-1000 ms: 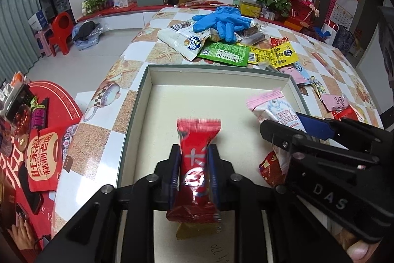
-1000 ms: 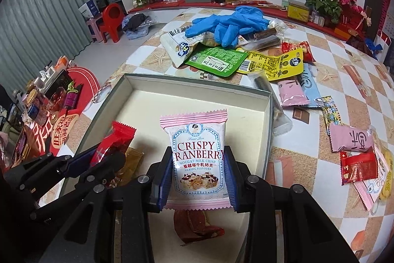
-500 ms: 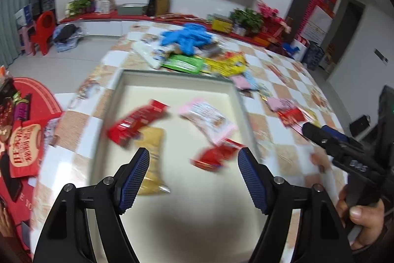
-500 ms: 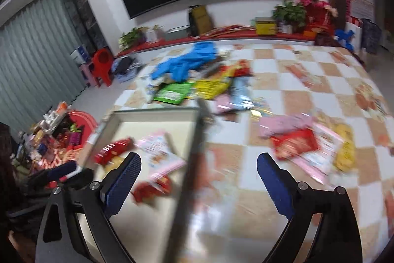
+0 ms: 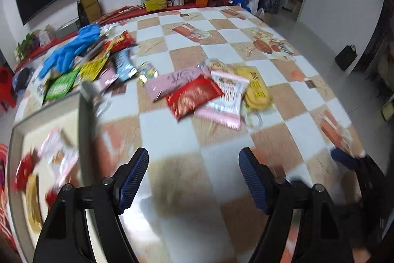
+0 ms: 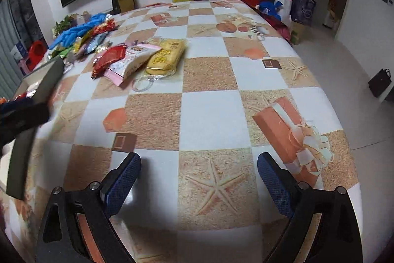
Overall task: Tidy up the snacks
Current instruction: 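Grasp another red packet with the left tool while the right tool moves to the table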
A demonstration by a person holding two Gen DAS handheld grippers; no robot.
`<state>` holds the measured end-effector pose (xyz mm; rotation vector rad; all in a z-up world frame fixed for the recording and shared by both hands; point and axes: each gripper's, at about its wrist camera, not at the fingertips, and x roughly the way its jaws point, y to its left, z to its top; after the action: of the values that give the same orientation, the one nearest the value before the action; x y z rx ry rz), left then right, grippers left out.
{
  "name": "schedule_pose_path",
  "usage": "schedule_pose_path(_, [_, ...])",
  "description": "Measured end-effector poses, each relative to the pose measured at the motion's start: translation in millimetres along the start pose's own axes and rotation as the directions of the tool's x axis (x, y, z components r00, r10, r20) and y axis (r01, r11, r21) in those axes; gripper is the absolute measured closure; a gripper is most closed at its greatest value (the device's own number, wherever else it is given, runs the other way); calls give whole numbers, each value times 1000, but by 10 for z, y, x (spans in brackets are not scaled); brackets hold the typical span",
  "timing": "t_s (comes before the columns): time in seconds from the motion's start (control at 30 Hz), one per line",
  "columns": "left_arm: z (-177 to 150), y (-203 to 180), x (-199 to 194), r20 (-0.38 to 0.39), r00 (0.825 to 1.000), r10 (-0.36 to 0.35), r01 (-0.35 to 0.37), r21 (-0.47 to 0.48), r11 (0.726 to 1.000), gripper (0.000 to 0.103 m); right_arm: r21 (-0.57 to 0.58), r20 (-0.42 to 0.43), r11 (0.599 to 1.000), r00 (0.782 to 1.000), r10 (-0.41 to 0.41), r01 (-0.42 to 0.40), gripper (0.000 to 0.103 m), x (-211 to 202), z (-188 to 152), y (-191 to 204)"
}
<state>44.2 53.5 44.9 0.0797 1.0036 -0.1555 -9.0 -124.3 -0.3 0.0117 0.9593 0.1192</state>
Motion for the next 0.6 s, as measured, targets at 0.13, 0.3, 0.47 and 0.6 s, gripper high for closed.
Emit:
schedule_pose_path(0.13, [376,-103,320,-9,999,35,-34,41,999,23,-5,1,1000,1000,28,-28,1,18,-3,-9])
schedule_pose_path(0.3, [568,-112,632,6,1000,2,-2,43,999,20,-2,16,996,996,91,-91,1,25,-8,-24])
schedule_pose_path(0.47, [540,-36,676,-4,991,-136,136,-33,990,48,23,30,991,991,128,-129,1,9,-12,-61])
schedule_pose_path(0.6, [308,-19,552,-6,979,-204,203,-55,978,69,38,39,988,988,148,-149,1,0,-15,-81])
